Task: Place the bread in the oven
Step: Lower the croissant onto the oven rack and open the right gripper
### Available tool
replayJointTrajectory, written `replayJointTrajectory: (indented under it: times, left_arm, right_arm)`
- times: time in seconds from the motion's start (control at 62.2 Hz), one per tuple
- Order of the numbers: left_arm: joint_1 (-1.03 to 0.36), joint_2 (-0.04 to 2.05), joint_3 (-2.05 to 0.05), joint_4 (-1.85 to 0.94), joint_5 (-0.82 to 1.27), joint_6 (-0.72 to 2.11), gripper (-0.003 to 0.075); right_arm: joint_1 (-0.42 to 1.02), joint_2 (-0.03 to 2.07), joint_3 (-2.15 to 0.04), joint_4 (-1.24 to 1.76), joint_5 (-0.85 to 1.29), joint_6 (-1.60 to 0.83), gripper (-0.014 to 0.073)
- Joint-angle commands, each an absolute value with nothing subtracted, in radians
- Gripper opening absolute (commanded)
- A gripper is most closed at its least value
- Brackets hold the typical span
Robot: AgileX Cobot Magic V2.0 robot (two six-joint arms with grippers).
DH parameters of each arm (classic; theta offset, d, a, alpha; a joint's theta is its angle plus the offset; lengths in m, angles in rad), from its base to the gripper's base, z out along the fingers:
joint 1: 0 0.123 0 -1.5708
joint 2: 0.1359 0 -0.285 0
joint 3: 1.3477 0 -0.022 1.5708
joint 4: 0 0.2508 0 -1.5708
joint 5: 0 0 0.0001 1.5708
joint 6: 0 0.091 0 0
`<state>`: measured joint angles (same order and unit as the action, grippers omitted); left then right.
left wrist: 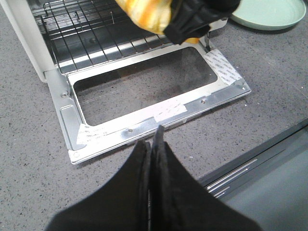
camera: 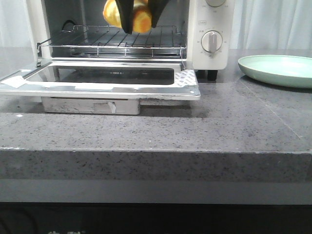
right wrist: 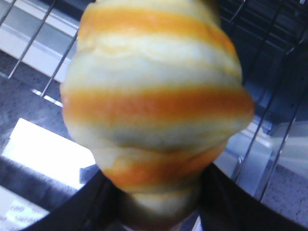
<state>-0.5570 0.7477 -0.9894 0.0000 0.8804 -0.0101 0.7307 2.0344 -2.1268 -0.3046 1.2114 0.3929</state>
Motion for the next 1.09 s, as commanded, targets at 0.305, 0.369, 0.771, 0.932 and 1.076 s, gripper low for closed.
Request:
replayJointTrajectory:
  times: [0.305, 0.369, 0.771, 0.932, 1.076]
  left_arm:
    - [-0.559, 0.744, -1.015, 0.000, 0.794, -0.014, -0.0018]
    - [-0.559, 0.744, -1.015, 0.000, 0.794, -0.014, -0.0018]
    - [-0.559, 0.744, -1.015, 0.000, 0.794, -0.014, -0.0018]
    - [-0.559, 0.744, -1.015, 0.000, 0.794, -0.014, -0.0018]
    - [-0.559, 0.744, -1.015, 0.000, 0.792, -0.014, -0.0018]
  right_arm:
    - [0.725, 2.069, -2.214, -0.470, 1.121, 0.394, 0.0097]
    - [0.725, 2.069, -2.214, -0.472, 1.108, 0.394, 0.0097]
    - [0.716, 2.066, -2.214, -0.461, 1.124, 0.395, 0.0570]
    - [0.722, 2.040, -2.213, -0.417, 1.162, 0.395, 0.0580]
    - [0.737, 1.997, -2.200, -0.406, 1.209, 0.390, 0.0580]
